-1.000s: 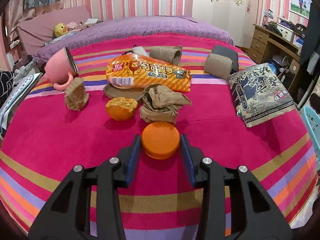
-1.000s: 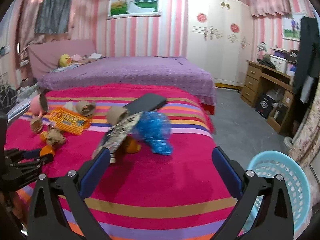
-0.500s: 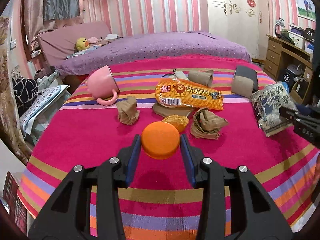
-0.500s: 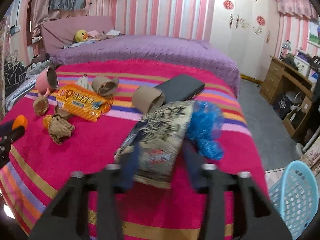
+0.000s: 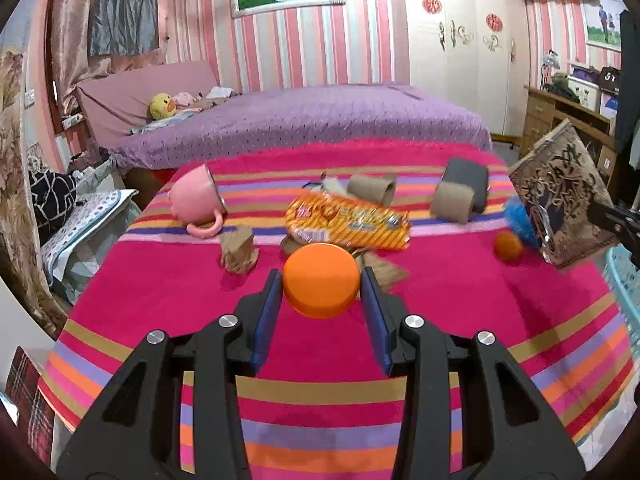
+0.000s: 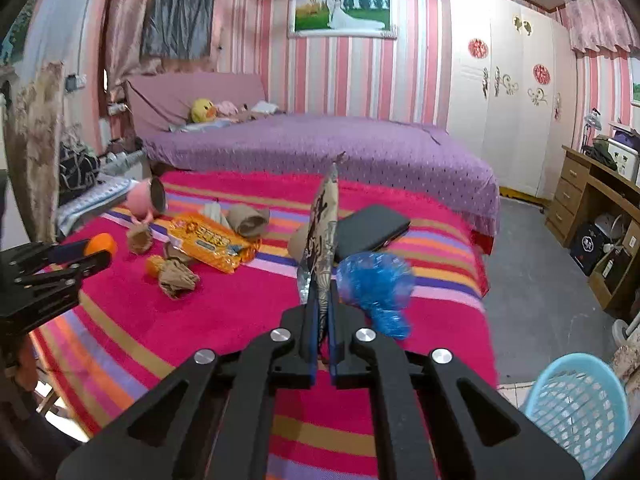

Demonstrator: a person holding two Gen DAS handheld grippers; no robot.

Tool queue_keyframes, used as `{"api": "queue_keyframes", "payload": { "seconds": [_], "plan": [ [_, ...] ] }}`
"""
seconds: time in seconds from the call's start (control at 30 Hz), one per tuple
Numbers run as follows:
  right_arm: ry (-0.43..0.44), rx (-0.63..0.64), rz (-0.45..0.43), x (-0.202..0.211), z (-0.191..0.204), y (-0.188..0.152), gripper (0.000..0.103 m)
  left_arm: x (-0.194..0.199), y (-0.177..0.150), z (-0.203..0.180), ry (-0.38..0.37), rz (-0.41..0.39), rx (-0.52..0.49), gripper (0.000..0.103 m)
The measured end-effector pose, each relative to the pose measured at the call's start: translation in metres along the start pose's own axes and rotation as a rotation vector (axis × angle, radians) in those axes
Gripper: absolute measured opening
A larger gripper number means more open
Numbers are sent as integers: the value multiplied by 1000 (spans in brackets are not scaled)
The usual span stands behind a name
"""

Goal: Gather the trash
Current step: 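Carry both items over the blue basket and open both tools to drop them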

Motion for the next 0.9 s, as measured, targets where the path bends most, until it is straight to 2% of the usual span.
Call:
{"api": "queue_keyframes", "payload": {
  "seconds": [0.17,0.4,0.7,0.9],
  "plan": [
    [-4,-18,-18,33,-29,5,4,12,12,-26,-10,-20,-14,39],
    [-131,-16,-5,74,-104,-3,4,22,25,-98,-82,-46,-34,39],
    [-323,-63,75,124,-221,-43,4,32,24,-232,-259,-46,-97,39],
    [-395,-108,109,149,-273,-68,4,39,15,-315,-385,-33,-107,39]
  ]
}}
Point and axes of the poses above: each gripper's, at about its wrist camera, not at the fingertips, and x roughly against the way its jaws point, z to its left, y to its top, the point moved 9 cm from there along -x, roughly the way its jaws point, and after that the axes turned 14 degrees about -z, right-handed, at the moved point
